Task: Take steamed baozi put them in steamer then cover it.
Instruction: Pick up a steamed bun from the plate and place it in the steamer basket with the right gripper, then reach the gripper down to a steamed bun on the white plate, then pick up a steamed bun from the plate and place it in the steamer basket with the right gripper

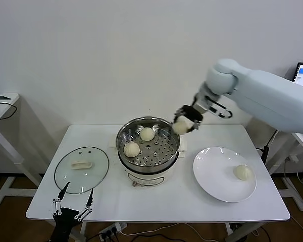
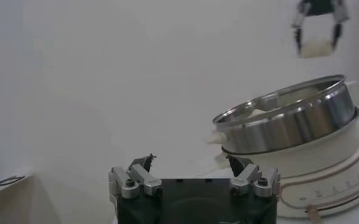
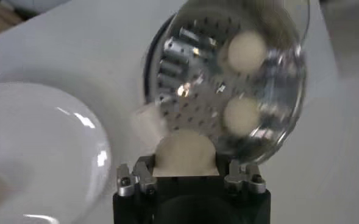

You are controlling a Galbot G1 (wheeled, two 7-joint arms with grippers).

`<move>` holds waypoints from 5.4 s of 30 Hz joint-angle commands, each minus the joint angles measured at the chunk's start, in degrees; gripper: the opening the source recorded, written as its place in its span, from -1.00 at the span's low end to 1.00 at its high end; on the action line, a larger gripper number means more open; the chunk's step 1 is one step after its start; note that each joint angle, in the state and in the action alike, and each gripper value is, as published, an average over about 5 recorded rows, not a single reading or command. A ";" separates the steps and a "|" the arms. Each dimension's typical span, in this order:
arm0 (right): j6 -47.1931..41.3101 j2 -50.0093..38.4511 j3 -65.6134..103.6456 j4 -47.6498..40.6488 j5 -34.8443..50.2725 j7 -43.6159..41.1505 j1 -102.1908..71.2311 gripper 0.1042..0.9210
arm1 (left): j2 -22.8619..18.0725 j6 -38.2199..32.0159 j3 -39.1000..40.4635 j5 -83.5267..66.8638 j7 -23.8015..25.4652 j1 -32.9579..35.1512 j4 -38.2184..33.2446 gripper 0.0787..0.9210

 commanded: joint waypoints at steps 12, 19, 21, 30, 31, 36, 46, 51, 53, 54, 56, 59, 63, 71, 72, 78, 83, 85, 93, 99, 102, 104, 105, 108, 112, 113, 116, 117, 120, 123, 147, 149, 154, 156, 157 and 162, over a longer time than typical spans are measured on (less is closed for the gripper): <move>15.04 12.97 -7.05 0.77 -12.71 3.62 -4.59 0.45 | 0.12 -0.55 -0.28 -0.05 -0.02 0.20 0.20 0.77; 15.20 13.31 -6.77 0.09 -14.88 3.73 -6.41 0.48 | 0.10 -0.68 -0.21 -0.12 -0.02 0.10 0.33 0.77; 15.28 13.43 -6.81 0.15 -14.98 3.66 -6.59 0.49 | 0.10 -0.74 -0.22 -0.15 -0.02 0.09 0.39 0.77; 15.46 14.28 -6.55 0.27 -16.41 2.35 -7.17 0.54 | 0.02 -1.07 -0.33 -0.32 -0.05 0.09 0.61 0.77; 15.33 14.37 -6.61 0.26 -16.39 2.33 -7.23 0.55 | -0.01 -1.11 -0.34 -0.34 -0.06 0.08 0.63 0.77; 14.59 14.75 -6.66 0.15 -16.47 2.17 -7.52 0.70 | -0.09 -1.27 -0.43 -0.41 -0.09 -0.02 0.68 0.77; 11.91 8.68 2.39 0.58 -13.00 -0.76 -5.52 0.76 | -0.05 -1.33 -0.36 -0.44 -0.15 -0.34 1.07 0.77; 1.97 0.78 7.95 -2.39 -3.86 -4.67 -3.49 0.76 | 0.00 -1.16 -0.10 -0.42 -0.15 -0.51 1.25 0.77; -4.19 -2.68 8.45 -4.94 0.59 -6.34 -2.91 0.76 | 0.05 -1.11 -0.03 -0.41 -0.15 -0.53 1.28 0.77; -7.88 -4.52 8.45 -6.48 2.83 -7.28 -2.77 0.76 | 0.08 -1.10 -0.01 -0.41 -0.15 -0.52 1.27 0.77; -14.88 -7.77 8.42 -9.95 6.26 -9.78 -2.97 0.76 | 0.14 -1.09 -0.01 -0.40 -0.15 -0.49 1.25 0.77; -21.77 -11.94 8.67 -15.46 9.12 -12.84 -4.69 0.76 | 0.21 -1.09 -0.09 -0.39 -0.15 -0.49 1.33 0.77; -24.91 -16.45 6.88 -20.21 10.57 -12.39 -7.94 0.76 | 0.32 -1.02 -0.17 -0.39 -0.15 -0.56 1.44 0.77; -26.68 -21.28 4.83 -23.42 8.23 -7.36 -15.62 0.76 | 0.38 -0.81 -0.31 -0.38 -0.18 -0.54 1.42 0.77; -26.85 -21.63 4.90 -23.42 8.08 -7.21 -16.60 0.76 | 0.38 -0.83 -0.33 -0.37 -0.18 -0.49 1.48 0.77; -26.49 -22.36 6.14 -23.25 4.86 -5.02 -21.99 0.76 | 0.32 -0.89 -0.41 -0.36 -0.20 -0.36 1.52 0.77; -25.69 -21.68 8.45 -23.87 2.55 -1.95 -25.99 0.76 | 0.25 -0.97 -0.51 -0.31 -0.20 -0.16 1.41 0.77; -25.41 -21.05 9.71 -24.56 1.70 -1.21 -27.34 0.76 | 0.26 -1.01 -0.54 -0.21 -0.21 -0.01 1.44 0.77; -25.18 -18.84 12.31 -26.82 0.16 -0.21 -30.67 0.76 | 0.24 -1.16 -0.49 -0.03 -0.23 0.49 1.45 0.77; -25.05 -17.85 12.96 -27.92 -0.48 -0.10 -31.78 0.76 | 0.19 -1.22 -0.58 -0.05 -0.25 0.51 1.57 0.77; -24.84 -17.29 13.46 -28.53 -0.53 0.34 -32.13 0.76 | 0.17 -1.21 -0.57 -0.05 -0.25 0.47 1.56 0.77; -24.68 -16.88 13.90 -28.88 -0.52 0.65 -32.41 0.76 | 0.16 -1.17 -0.58 -0.10 -0.26 0.41 1.53 0.77; -24.63 -16.69 14.06 -29.01 -0.56 0.76 -32.53 0.76 | 0.18 -1.14 -0.58 -0.19 -0.27 0.40 1.50 0.77; -24.65 -16.14 14.20 -29.44 -0.69 0.89 -32.67 0.76 | 0.26 -1.09 -0.63 -0.45 -0.27 0.40 1.50 0.77; -24.42 -15.69 14.20 -29.72 -0.92 1.02 -32.65 0.74 | 0.31 -1.13 -0.80 -0.51 -0.28 0.39 1.58 0.77; -24.36 -15.66 14.21 -29.65 -0.92 1.03 -32.62 0.72 | 0.31 -1.14 -0.84 -0.51 -0.28 0.38 1.60 0.77; -24.35 -15.71 14.02 -29.10 -0.78 1.00 -32.16 0.59 | 0.31 -1.15 -0.85 -0.51 -0.30 0.34 1.58 0.77; -24.36 -15.78 13.75 -28.86 -0.67 0.98 -31.78 0.53 | 0.31 -1.15 -0.83 -0.51 -0.30 0.33 1.56 0.77; -24.43 -16.08 12.43 -27.77 -0.22 0.59 -29.78 0.43 | 0.31 -1.15 -0.74 -0.51 -0.30 0.27 1.52 0.77; -24.46 -16.40 10.92 -26.40 0.23 -0.40 -26.56 0.40 | 0.34 -1.19 -0.70 -0.51 -0.30 0.15 1.54 0.77; -31.86 8.82 -11.01 -16.60 27.77 -9.66 9.64 0.39 | 1.17 -1.03 -0.22 -0.47 -0.41 -0.43 0.91 0.77; -32.63 11.48 -11.41 -16.49 27.85 -8.34 9.09 0.38 | 1.08 -0.99 -0.22 -0.43 -0.42 -0.38 0.83 0.77; -34.59 15.92 -13.02 -15.73 26.84 -3.53 6.20 0.36 | 1.05 -1.09 -0.64 -0.40 -0.45 -0.02 0.59 0.77; -35.04 17.12 -13.18 -16.08 26.14 -2.17 4.38 0.36 | 1.01 -1.15 -0.84 -0.42 -0.48 -0.01 0.60 0.77; -35.23 17.62 -13.28 -16.35 25.83 -1.59 3.52 0.35 | 0.99 -1.19 -0.92 -0.43 -0.48 0.02 0.60 0.77; -35.44 19.48 -14.09 -18.63 24.47 -0.13 0.53 0.34 | 0.97 -1.32 -1.05 -0.45 -0.50 0.10 0.71 0.77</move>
